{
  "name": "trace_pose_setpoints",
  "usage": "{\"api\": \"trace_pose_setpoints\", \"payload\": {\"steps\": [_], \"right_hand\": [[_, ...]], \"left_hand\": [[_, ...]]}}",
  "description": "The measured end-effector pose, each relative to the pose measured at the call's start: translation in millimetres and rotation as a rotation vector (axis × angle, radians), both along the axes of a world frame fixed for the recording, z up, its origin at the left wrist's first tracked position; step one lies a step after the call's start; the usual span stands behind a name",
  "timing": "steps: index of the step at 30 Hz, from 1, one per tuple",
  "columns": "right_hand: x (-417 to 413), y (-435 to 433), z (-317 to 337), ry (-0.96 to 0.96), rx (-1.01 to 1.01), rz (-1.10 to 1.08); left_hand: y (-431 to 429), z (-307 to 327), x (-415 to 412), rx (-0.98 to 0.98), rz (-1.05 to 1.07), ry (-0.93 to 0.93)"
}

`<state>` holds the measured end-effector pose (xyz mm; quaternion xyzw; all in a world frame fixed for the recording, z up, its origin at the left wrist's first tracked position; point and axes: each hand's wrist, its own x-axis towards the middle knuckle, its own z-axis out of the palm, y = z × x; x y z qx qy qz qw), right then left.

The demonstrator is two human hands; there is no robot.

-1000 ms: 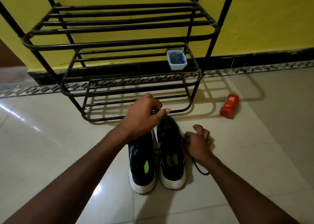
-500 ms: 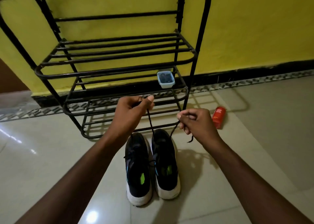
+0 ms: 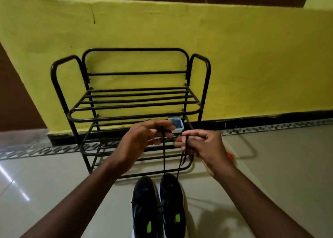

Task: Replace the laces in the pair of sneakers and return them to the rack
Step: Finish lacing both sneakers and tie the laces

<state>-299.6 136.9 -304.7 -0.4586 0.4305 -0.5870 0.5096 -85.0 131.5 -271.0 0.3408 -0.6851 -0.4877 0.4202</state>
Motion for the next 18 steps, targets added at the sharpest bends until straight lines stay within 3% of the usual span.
{"api": "trace_pose_setpoints", "payload": {"steps": [4,7,11,18], "right_hand": [[0.3,2.4,8.9,0.131,-0.042,-0.095],[-0.5,-2.8,12.8,0.347,-0.103,-0.161],[6.0,-11.2,22.1,0.577,-0.164,-0.223],[22.1,-25.2,41.3,0.562,-0.226,-0.179]], "left_hand": [[-1.5,18.1,2.5,-0.038,0.044,-0.060],[-1.7,24.4,-1.1,-0.114,0.158,-0.074],[0.6,29.1,-5.3,-0.125,0.206,0.026],[-2.0,32.9,-13.5,-0.133,0.304,0.120]]}}
